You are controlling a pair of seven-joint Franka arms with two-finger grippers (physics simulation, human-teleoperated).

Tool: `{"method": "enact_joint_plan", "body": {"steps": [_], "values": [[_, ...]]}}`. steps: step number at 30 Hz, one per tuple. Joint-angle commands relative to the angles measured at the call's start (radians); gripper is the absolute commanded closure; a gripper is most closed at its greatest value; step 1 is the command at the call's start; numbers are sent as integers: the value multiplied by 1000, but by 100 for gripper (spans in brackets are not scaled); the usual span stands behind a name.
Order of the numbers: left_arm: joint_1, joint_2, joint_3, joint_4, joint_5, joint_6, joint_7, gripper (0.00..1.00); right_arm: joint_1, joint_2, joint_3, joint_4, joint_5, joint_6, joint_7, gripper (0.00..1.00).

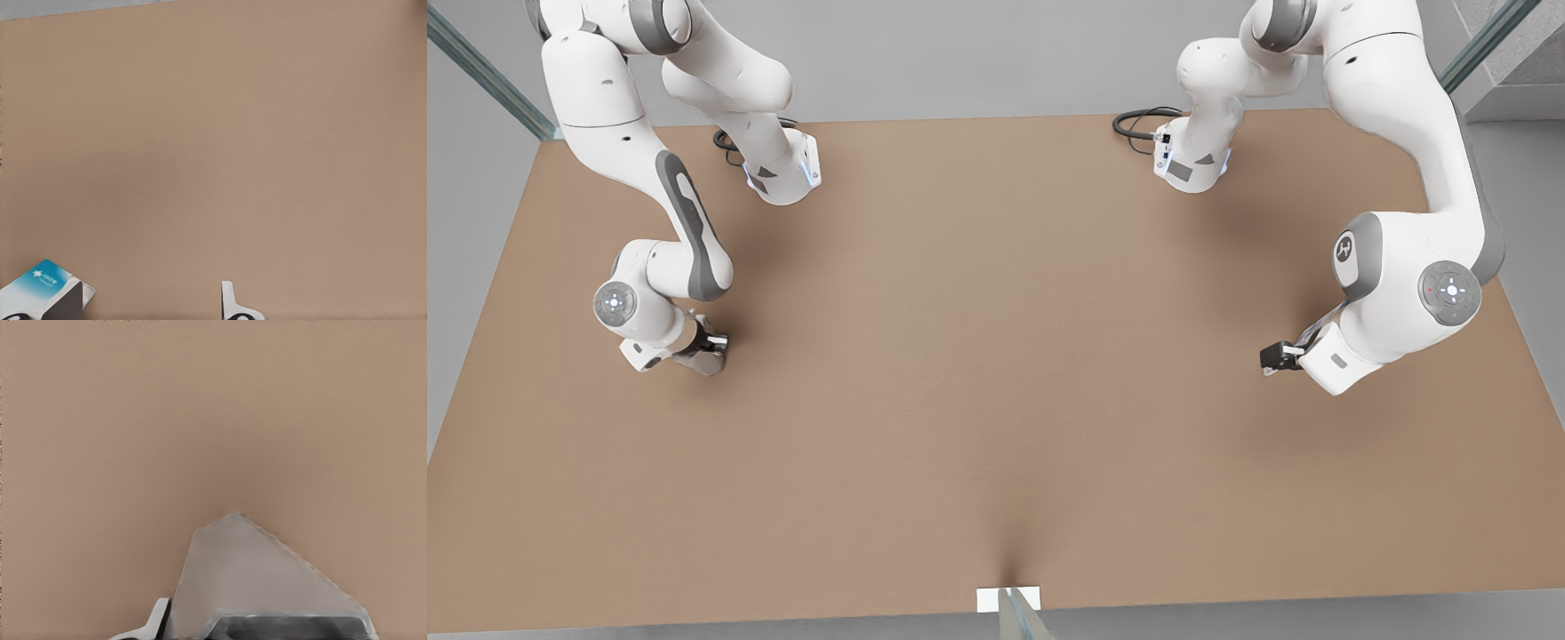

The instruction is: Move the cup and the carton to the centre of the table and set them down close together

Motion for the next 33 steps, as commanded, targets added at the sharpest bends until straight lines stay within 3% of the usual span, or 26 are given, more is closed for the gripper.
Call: {"method": "enact_joint_plan", "body": {"steps": [1, 6, 11, 18, 25, 27, 29, 33], "values": [[0, 0, 0, -1, -1, 0, 0, 0, 0, 0, 0, 0, -2, 0, 1, 79], [0, -12, 0, -1, 1, -2, -2, 0, 2, -2, 1, 14, -19, -17, -1, 79], [0, -23, -2, -2, 4, -2, -2, 0, 22, -12, 1, 110, -19, -157, -1, 79], [-2, -25, 0, -5, 4, -3, -46, 0, 281, 3, 3, 460, -11, -433, 113, 79], [-2, -22, 12, -13, 4, -2, -190, 0, 621, 265, 0, 890, 81, -540, 593, 79], [2, -46, 12, -56, 2, 3, -581, 0, 710, 363, -5, 1015, 78, -540, 762, 79], [67, -55, 14, -108, 1, 3, -789, 0, 763, 449, -6, 1137, 76, -539, 881, 79], [173, -54, 32, -122, 4, 5, -734, 0, 861, 595, -6, 1299, 78, -509, 1075, 79]]}}
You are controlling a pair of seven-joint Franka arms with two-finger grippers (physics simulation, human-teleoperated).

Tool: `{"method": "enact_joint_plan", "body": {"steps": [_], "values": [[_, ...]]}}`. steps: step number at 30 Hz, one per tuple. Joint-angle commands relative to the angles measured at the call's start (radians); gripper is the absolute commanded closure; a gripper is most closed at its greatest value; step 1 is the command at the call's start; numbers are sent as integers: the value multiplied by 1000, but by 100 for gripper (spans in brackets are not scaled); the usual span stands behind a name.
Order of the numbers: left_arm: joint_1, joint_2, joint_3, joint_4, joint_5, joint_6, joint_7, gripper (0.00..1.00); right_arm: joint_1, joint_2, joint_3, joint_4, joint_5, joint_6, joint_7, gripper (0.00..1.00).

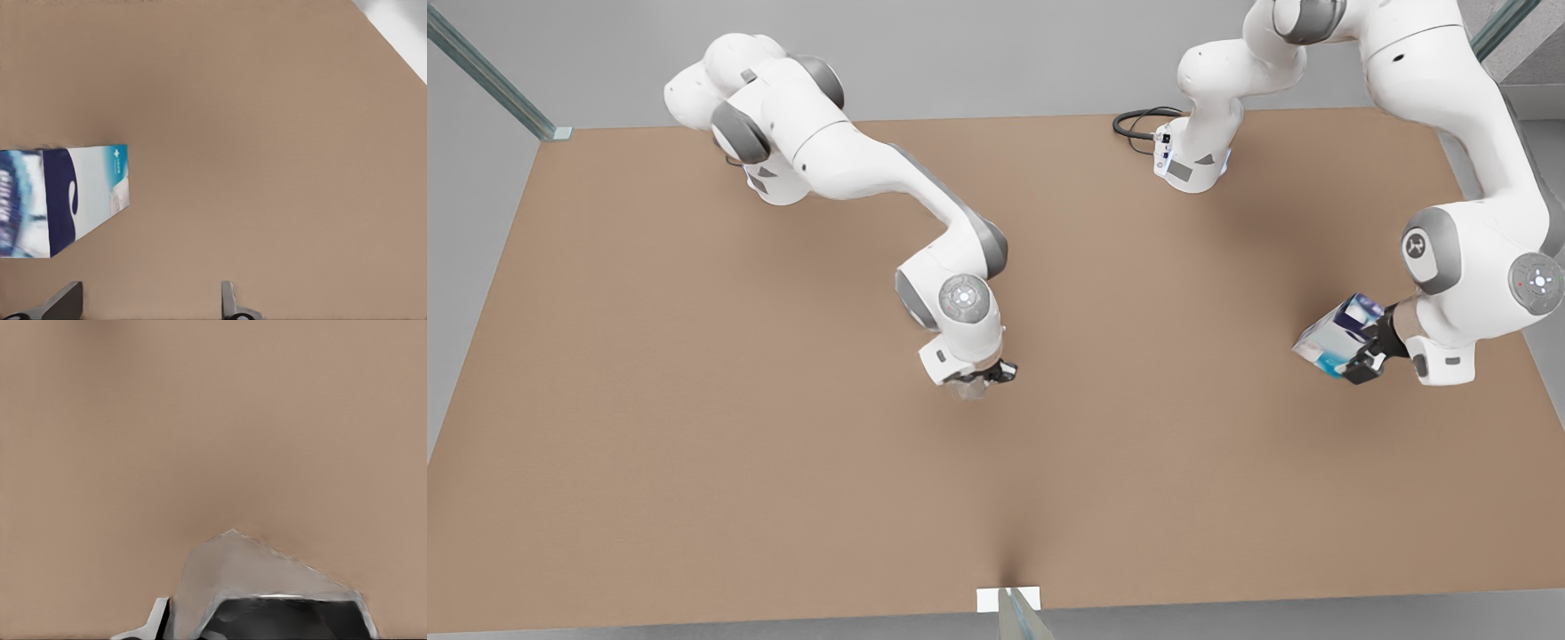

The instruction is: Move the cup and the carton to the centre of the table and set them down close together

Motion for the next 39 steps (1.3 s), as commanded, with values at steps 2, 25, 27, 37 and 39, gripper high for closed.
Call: {"method": "enact_joint_plan", "body": {"steps": [2, 25, 27, 37, 39], "values": [[32, 3, 2, 0, 1, 0, 39, 0, 20, 44, -18, 35, 4, 33, 1, 79], [59, 58, 178, -129, -63, 14, 205, 0, 37, 230, -84, 146, -2, 206, -95, 0], [59, 75, 178, -138, -65, 15, 205, 0, 37, 227, -84, 146, -4, 202, -125, 0], [75, 118, 177, -138, -77, 23, 214, 41, 37, 215, -81, 152, 1, 144, -126, 0], [75, 118, 177, -140, -77, 23, 215, 41, 37, 212, -79, 156, 3, 131, -126, 0]]}}
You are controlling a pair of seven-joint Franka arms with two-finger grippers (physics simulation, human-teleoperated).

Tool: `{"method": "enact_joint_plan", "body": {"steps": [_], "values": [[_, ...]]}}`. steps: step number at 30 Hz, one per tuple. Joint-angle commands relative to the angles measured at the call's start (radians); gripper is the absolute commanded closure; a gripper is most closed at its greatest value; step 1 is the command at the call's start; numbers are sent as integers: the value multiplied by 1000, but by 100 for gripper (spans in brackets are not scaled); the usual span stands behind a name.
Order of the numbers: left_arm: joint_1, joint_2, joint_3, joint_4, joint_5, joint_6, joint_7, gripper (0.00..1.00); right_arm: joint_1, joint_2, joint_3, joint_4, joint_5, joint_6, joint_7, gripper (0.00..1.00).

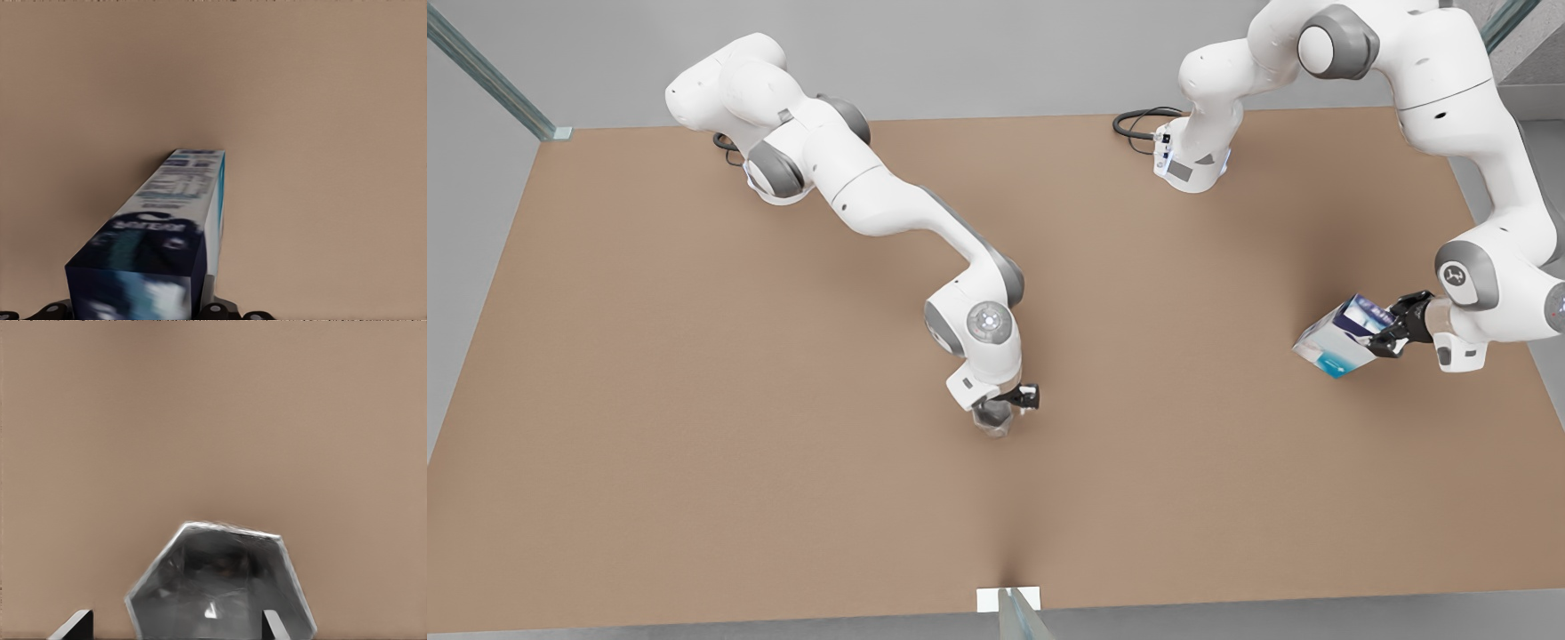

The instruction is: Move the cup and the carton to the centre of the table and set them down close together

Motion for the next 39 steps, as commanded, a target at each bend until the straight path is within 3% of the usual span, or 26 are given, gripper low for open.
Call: {"method": "enact_joint_plan", "body": {"steps": [1, 5, 8, 9, 11, 13, 15, 17, 21, 24, 32, 35, 36, 39], "values": [[0, 0, 0, 0, 1, -1, 0, 41, -1, -4, 0, 1, 0, 0, 0, 0], [0, 0, 0, 0, 1, -4, 10, 41, -1, -25, 0, 33, 48, -54, 0, 0], [-1, -5, 0, 0, 2, -8, 15, 41, -88, -188, -6, 13, 63, -228, -172, 0], [-8, -23, 0, 2, 5, -8, 15, 40, -172, -306, -6, -36, 63, -353, -279, 0], [-78, -93, -2, 2, 8, -15, 15, 39, -425, -659, 2, -344, 58, -443, -590, 0], [-198, -117, -3, 32, 4, -94, -2, 39, -677, -880, 40, -485, 22, -620, -721, 0], [-383, -140, -3, 46, 1, -157, -112, 39, -818, -1064, 155, -739, -52, -506, -790, 0], [-606, -141, -3, 86, -1, -215, -252, 39, -824, -1055, 152, -645, -54, -592, -798, 0], [-851, -126, -5, 155, -173, -211, -491, 39, -861, -1053, 152, -634, -55, -589, -916, 0], [-1003, -29, -6, 259, -275, -145, -729, 39, -834, -1027, 155, -644, -92, -583, -911, 0], [-1089, 95, -37, 264, -335, 74, -872, 36, -824, -1027, 167, -671, -95, -583, -905, 0], [-1087, 109, -37, 264, -332, 74, -866, 27, -837, -1030, 169, -688, -94, -561, -905, 0], [-1087, 109, -37, 264, -331, 74, -872, 0, -835, -1026, 169, -670, -94, -563, -907, 0], [-1087, 110, -37, 264, -328, 74, -870, 0, -826, -1021, 169, -648, -95, -566, -911, 0]]}}
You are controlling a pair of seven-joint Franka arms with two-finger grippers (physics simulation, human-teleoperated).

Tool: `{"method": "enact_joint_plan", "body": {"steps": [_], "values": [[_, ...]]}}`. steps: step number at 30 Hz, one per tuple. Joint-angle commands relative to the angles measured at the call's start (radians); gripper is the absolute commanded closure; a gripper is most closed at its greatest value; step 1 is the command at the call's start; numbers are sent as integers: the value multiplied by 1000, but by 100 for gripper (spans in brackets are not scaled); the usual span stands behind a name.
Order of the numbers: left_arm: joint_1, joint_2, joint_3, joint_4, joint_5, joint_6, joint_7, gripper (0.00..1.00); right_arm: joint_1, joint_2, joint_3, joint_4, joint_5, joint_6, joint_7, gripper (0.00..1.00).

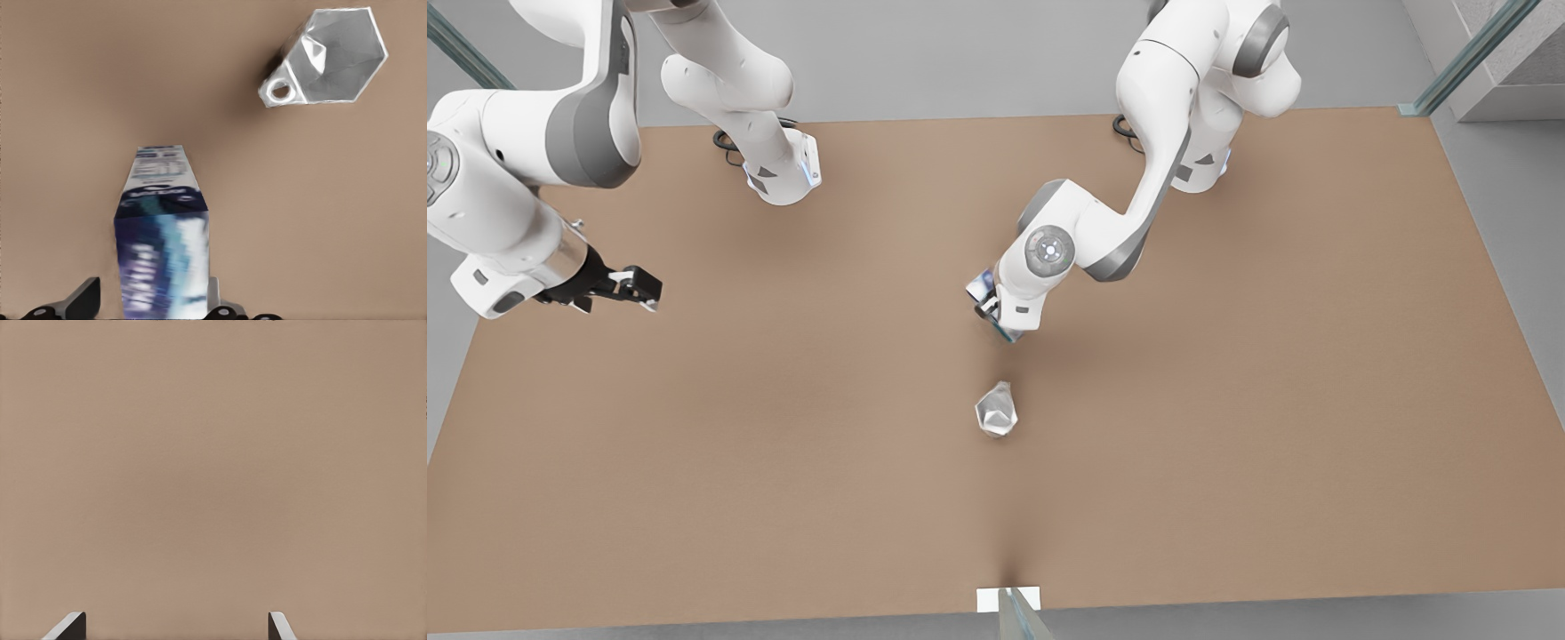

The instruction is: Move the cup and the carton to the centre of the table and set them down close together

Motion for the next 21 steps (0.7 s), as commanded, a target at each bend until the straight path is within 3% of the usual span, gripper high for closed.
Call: {"method": "enact_joint_plan", "body": {"steps": [1, 6, 11, 14, 16, 17, 18, 19, 21], "values": [[0, 3, 0, 0, 1, 0, 0, 0, -2, -2, 0, 1, 0, 0, 0, 0], [6, 8, 2, 2, 1, -2, 5, 0, -2, 0, 0, 1, 2, -2, -2, 0], [21, 5, 11, 117, 102, -130, 18, 0, -3, 0, 0, 1, 3, -2, -2, 0], [143, -9, 50, 140, 332, -192, 562, 0, -6, 2, 0, 1, 8, -2, -5, 0], [143, -60, 218, 140, 330, -233, 956, 0, -6, 2, -1, 1, 11, -2, -2, 0], [221, -109, 180, 140, 338, -233, 1009, 0, -8, 2, 0, 1, 9, -2, -2, 0], [451, -161, -46, 140, 389, -244, 1045, 0, -6, 2, 0, 1, 6, -2, -2, 0], [570, -179, -187, 140, 479, -265, 1045, 0, -6, 2, -1, 1, 2, -2, -6, 0], [684, -218, -244, 140, 504, -265, 1156, 0, -3, 2, -1, 1, 2, -2, -5, 0]]}}
